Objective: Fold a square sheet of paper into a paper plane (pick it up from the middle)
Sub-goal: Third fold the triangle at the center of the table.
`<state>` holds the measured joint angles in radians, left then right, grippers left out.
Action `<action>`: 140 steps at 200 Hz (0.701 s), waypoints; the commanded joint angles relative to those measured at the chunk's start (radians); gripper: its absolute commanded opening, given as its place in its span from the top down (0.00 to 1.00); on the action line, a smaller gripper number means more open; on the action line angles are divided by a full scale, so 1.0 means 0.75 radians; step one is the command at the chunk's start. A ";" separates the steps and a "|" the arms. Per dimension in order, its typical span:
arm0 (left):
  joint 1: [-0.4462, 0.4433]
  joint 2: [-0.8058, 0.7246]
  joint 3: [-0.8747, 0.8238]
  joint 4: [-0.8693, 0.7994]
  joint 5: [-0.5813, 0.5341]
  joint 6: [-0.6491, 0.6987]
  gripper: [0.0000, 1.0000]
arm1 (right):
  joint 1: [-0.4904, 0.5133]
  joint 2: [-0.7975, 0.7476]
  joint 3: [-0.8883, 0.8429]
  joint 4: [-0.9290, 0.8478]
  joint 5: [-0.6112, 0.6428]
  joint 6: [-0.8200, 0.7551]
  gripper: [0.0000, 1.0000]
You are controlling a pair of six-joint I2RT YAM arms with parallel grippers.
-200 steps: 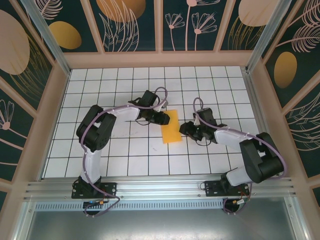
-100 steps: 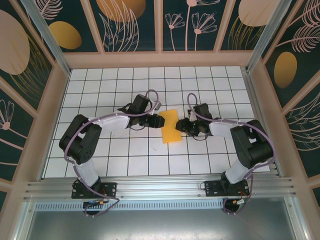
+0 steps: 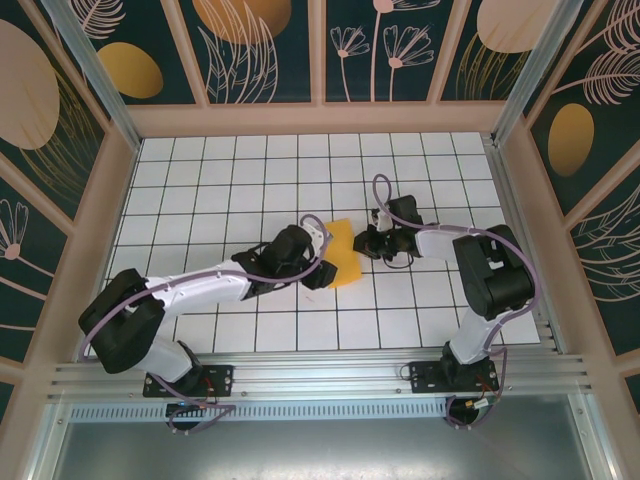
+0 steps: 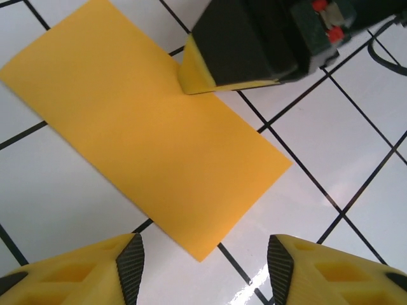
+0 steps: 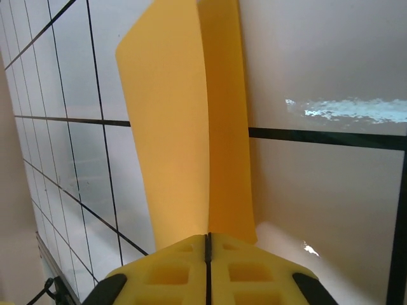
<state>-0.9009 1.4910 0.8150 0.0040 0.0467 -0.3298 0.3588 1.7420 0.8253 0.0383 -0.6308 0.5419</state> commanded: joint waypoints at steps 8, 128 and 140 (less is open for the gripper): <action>-0.104 0.044 0.047 0.029 -0.256 0.101 0.40 | -0.009 -0.018 -0.005 0.012 -0.034 0.087 0.94; -0.349 0.415 0.281 0.020 -0.557 0.203 0.28 | -0.009 -0.042 -0.060 0.086 -0.019 0.212 0.94; -0.351 0.439 0.293 0.014 -0.589 0.188 0.29 | -0.010 -0.042 -0.057 0.086 -0.019 0.214 0.94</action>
<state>-1.1526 1.7847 0.9974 0.0044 -0.3111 -0.1936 0.3588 1.7416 0.7937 0.0792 -0.6304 0.6849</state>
